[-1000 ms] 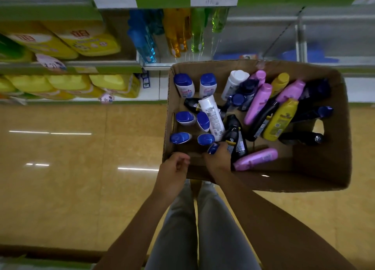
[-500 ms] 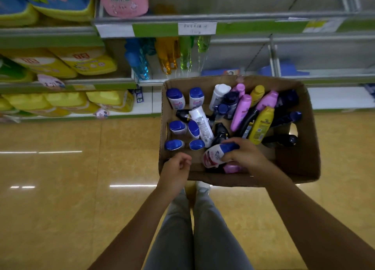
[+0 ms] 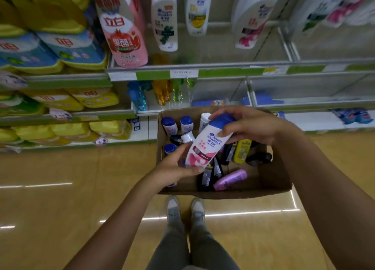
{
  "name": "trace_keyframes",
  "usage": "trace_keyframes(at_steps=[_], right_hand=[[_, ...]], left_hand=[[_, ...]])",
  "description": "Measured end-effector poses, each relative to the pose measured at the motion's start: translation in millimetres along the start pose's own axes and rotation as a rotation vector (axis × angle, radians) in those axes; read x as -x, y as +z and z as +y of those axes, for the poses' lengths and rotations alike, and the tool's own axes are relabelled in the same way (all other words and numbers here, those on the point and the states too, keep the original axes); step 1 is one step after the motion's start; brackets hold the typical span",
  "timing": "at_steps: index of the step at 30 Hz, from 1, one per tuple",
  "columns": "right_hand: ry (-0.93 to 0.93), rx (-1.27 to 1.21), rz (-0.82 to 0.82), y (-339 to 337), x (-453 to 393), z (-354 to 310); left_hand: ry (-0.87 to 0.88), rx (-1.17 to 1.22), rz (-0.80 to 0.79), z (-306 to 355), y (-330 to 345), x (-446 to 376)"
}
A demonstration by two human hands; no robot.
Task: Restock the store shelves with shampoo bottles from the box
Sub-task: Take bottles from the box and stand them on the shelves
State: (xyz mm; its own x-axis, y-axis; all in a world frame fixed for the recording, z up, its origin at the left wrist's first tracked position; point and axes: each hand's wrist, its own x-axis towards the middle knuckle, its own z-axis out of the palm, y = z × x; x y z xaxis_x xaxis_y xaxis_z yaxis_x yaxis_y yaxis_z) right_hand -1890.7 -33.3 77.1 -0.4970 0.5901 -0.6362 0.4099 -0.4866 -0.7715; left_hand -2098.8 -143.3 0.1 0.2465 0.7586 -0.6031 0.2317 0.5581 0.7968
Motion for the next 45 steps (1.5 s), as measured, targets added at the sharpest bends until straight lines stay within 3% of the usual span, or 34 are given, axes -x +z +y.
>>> trace_keyframes(at_steps=[6,14,24,27,30,32,40,45], right_hand=[[-0.12,-0.106,0.121,-1.3,6.2,-45.4],[-0.362,-0.158,0.108,18.2,29.1,-96.8],[-0.508,-0.205,0.14,42.7,41.1,-145.8],[-0.547,-0.274,0.113,43.8,46.7,-156.5],[-0.595,-0.338,0.039,44.3,54.2,-165.8],[-0.622,-0.361,-0.021,45.4,59.8,-170.6],[-0.673,-0.371,-0.131,47.9,77.7,-183.0],[-0.701,-0.307,-0.071,55.1,83.9,-190.3]], left_hand=[[0.135,0.117,0.07,49.5,-8.3,16.7],[0.3,0.182,0.171,91.4,-25.1,54.3],[0.443,0.29,0.303,131.4,-30.4,96.2],[0.446,0.38,0.208,139.5,-33.9,105.1],[0.458,0.747,-0.08,150.3,-35.7,115.0],[0.507,0.817,-0.168,154.3,-37.2,118.7],[0.614,0.594,0.089,169.5,-36.8,128.4],[0.646,0.407,0.255,170.5,-34.1,129.4]])
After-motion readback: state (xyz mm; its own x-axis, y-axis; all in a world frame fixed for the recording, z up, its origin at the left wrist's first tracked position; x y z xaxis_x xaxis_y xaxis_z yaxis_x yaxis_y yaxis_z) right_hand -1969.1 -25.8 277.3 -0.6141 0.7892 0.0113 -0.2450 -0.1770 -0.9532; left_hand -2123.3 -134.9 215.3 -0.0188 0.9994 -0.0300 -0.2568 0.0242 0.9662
